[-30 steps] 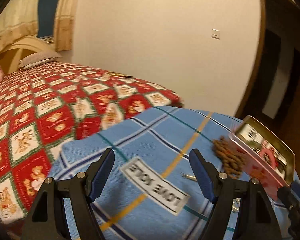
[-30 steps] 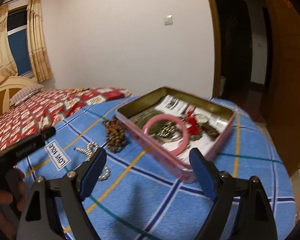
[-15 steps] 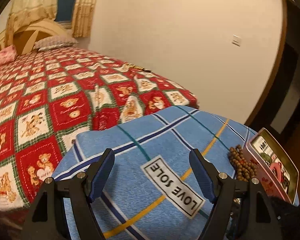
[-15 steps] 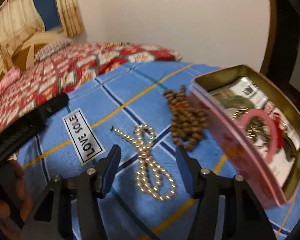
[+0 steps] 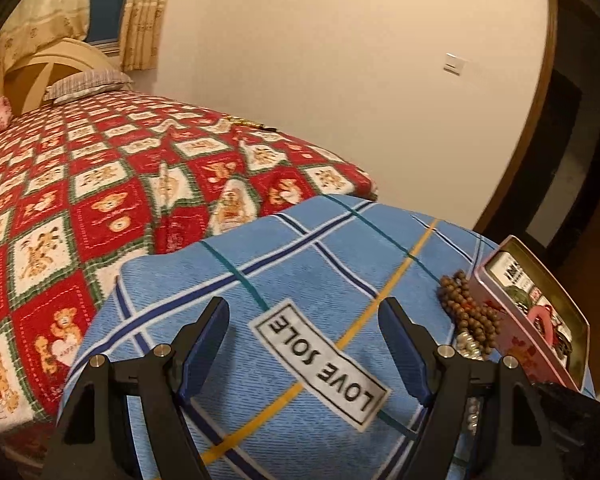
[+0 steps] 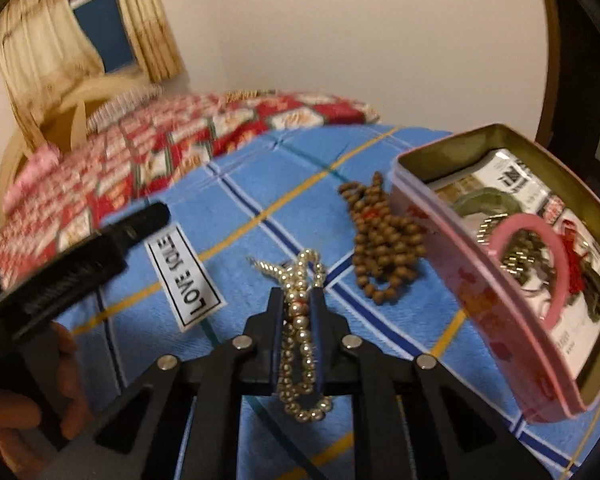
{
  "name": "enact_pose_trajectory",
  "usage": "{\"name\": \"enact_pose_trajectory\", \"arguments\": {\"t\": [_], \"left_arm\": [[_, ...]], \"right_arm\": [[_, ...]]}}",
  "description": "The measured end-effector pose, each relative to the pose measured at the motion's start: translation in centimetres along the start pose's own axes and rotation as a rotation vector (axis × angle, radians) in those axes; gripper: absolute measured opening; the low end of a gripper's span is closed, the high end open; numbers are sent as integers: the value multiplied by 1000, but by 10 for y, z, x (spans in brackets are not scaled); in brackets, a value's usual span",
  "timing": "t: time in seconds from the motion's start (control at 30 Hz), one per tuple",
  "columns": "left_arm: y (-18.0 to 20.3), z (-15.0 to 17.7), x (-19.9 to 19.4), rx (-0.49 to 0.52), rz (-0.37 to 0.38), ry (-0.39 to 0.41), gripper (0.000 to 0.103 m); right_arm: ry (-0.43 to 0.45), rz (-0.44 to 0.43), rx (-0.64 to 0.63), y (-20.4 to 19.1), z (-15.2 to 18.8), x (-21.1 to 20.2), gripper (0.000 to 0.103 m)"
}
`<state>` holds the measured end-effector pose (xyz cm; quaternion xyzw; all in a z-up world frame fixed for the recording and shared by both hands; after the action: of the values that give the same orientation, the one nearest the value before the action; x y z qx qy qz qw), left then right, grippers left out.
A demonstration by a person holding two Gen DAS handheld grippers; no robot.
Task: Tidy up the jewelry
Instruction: 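Grasp the pearl necklace with the right tool and lift it, then grasp the brown wooden bead strand with the left tool while the right tool holds the pearls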
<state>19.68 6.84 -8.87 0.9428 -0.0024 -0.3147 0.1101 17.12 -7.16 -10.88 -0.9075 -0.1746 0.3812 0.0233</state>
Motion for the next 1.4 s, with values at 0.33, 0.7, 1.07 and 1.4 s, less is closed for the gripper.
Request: {"name": "enact_pose_trajectory", "arguments": {"t": [0.33, 0.7, 1.07, 1.4], "left_arm": [[79, 16, 21, 112, 251, -143, 77], [149, 33, 71, 217, 268, -268, 77], [118, 37, 54, 218, 256, -271, 30], [83, 29, 45, 141, 180, -240, 61]], "right_arm": [[22, 42, 72, 26, 20, -31, 16], [-17, 58, 148, 46, 30, -33, 16], [-33, 29, 191, 51, 34, -32, 16], [-54, 26, 175, 46, 34, -27, 19]]}}
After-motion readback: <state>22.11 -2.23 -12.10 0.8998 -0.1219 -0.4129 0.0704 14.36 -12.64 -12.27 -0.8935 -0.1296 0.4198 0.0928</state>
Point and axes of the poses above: each gripper's, at about its wrist camera, not at the fingertips, and x roughly the way its jaws point, y to its right, z to its underside, the point moved 9 cm from there along x, roughly the way its jaws point, and after that the axes turned 1 degree about z, right-handed, at the moved point
